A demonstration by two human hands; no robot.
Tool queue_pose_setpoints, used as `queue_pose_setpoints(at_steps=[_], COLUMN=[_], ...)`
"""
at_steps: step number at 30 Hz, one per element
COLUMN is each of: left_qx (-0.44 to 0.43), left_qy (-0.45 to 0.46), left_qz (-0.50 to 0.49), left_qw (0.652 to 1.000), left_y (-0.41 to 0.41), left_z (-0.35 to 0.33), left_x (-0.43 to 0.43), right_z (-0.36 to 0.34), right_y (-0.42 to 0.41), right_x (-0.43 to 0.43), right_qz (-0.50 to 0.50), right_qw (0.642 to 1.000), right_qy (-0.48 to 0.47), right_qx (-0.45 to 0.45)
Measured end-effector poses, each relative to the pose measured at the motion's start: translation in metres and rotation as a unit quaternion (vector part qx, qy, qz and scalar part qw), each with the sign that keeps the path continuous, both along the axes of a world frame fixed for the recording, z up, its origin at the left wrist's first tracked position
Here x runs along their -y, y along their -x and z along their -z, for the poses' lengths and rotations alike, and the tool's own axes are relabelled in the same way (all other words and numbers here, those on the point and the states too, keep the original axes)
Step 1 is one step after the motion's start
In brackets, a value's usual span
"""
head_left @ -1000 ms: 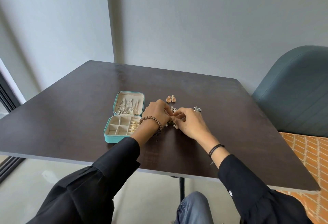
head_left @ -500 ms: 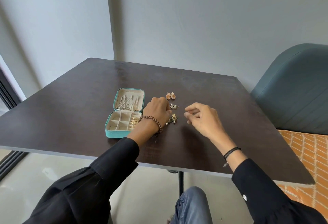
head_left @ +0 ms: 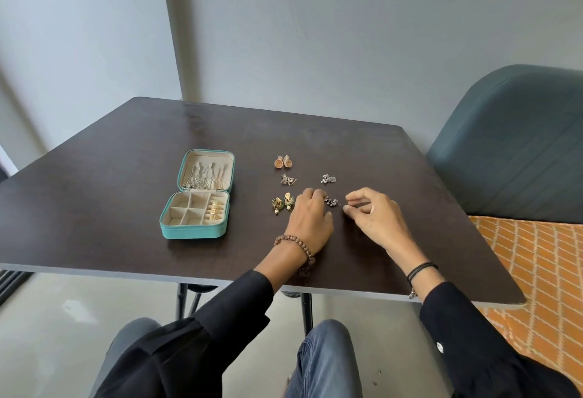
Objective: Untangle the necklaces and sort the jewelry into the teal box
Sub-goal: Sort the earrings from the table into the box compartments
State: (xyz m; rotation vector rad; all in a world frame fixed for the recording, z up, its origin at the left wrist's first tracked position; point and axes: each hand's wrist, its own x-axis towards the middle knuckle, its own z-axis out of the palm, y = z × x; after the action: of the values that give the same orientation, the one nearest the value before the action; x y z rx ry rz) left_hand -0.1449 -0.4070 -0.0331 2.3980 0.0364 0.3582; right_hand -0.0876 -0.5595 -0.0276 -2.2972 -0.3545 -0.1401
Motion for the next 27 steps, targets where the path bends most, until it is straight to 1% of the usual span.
queue_pose_setpoints(at_steps=[5,8,11,15,18,19,21,22,24,25,27], left_qx=[0.038,0.045,0.057,0.066,0.070,0.076,0.086,0.090,0.097,0.099,0.102], left_qy=[0.038,0.052,0.058,0.079,0.088,0.097,0.112,0.120,0.151,0.174,0.218], left_qz=[-0.054,-0.066,-0.069,-0.066,-0.058,-0.053,-0.033,-0.021,0.002,0.013,0.029], left_qw=[0.997,0.995,0.994,0.993,0.992,0.991,0.989,0.989,0.984,0.980,0.970], left_y=[-0.011,-0.017,-0.020,-0.021,-0.021,-0.021,-0.020,-0.020,-0.019,-0.018,-0.017], left_z=[0.008,0.008,0.008,0.009,0.010,0.010,0.011,0.011,0.010,0.009,0.008], left_x=[0.005,0.004,0.004,0.002,0.001,0.000,-0.002,-0.003,-0.005,-0.005,-0.007], right_z=[0.008,0.011,0.010,0.010,0.011,0.011,0.011,0.011,0.009,0.008,0.005], right_y=[-0.005,-0.005,-0.006,-0.011,-0.013,-0.013,-0.013,-0.013,-0.011,-0.011,-0.009], right_x=[-0.004,-0.009,-0.016,-0.027,-0.030,-0.029,-0.025,-0.023,-0.019,-0.017,-0.016], right_qz=[-0.022,-0.016,-0.034,-0.050,-0.061,-0.062,-0.060,-0.057,-0.057,-0.063,-0.081], right_qw=[1.000,0.998,0.994,0.986,0.983,0.984,0.989,0.990,0.988,0.983,0.972], right_qy=[-0.002,0.008,0.011,0.093,0.097,0.077,-0.004,-0.053,-0.138,-0.171,-0.218], right_qx=[0.015,0.058,0.107,0.130,0.144,0.147,0.139,0.117,0.044,0.014,-0.017])
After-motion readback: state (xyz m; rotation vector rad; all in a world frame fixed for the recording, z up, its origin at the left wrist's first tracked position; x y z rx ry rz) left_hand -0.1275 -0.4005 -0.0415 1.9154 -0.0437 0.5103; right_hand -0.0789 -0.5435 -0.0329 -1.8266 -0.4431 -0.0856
